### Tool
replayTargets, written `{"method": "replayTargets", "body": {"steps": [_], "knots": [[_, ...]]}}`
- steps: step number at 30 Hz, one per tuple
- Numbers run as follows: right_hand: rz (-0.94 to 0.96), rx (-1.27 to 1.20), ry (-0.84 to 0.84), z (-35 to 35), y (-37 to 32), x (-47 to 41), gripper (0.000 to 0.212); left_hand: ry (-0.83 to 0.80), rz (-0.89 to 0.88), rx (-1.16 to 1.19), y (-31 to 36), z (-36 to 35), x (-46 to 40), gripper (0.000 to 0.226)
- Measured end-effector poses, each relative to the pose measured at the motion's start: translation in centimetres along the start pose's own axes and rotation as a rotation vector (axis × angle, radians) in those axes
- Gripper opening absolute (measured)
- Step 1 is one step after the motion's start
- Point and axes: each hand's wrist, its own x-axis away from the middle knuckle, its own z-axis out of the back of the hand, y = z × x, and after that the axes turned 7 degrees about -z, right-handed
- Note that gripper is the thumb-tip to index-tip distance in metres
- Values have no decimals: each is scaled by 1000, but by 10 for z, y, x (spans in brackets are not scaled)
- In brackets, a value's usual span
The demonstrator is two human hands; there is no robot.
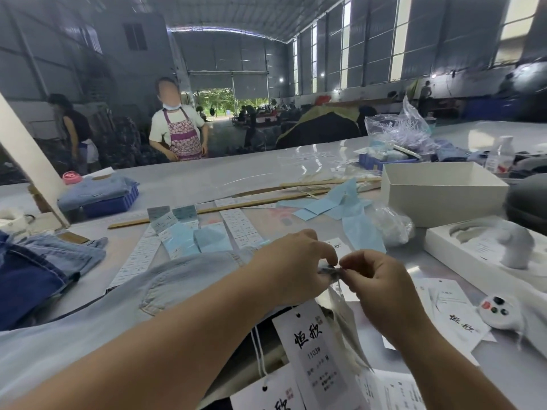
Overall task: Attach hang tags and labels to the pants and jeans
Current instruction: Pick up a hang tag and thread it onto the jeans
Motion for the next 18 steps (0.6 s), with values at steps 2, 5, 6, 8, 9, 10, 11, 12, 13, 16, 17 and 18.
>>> {"method": "replayTargets", "body": {"steps": [2,5,6,8,9,10,11,12,13,16,17,18], "knots": [[19,-93,81,-1,3,3,15,30,-12,31,0,-2,-2,21],[26,-227,98,-1,5,7,16,53,-22,123,1,-3,-6,13],[16,-284,74,-1,5,7,16,62,-17,170,2,-3,-7,11],[-31,-424,9,-1,6,7,19,77,18,270,3,-4,-10,12],[-59,-492,-28,-1,7,7,25,84,36,303,4,-4,-11,12],[-86,-553,-67,-1,9,6,31,87,47,318,5,-4,-12,13],[-110,-598,-100,-2,11,5,35,89,50,325,5,-4,-13,13],[-127,-628,-128,-2,12,5,37,93,52,330,5,-4,-13,14],[-139,-648,-146,-2,14,5,38,92,53,332,6,-3,-14,14],[-140,-678,-128,1,17,5,44,40,65,325,6,0,-14,15],[-130,-673,-110,3,17,5,45,15,72,332,6,0,-14,16],[-114,-662,-93,5,17,6,45,-3,76,342,7,1,-14,17]]}}
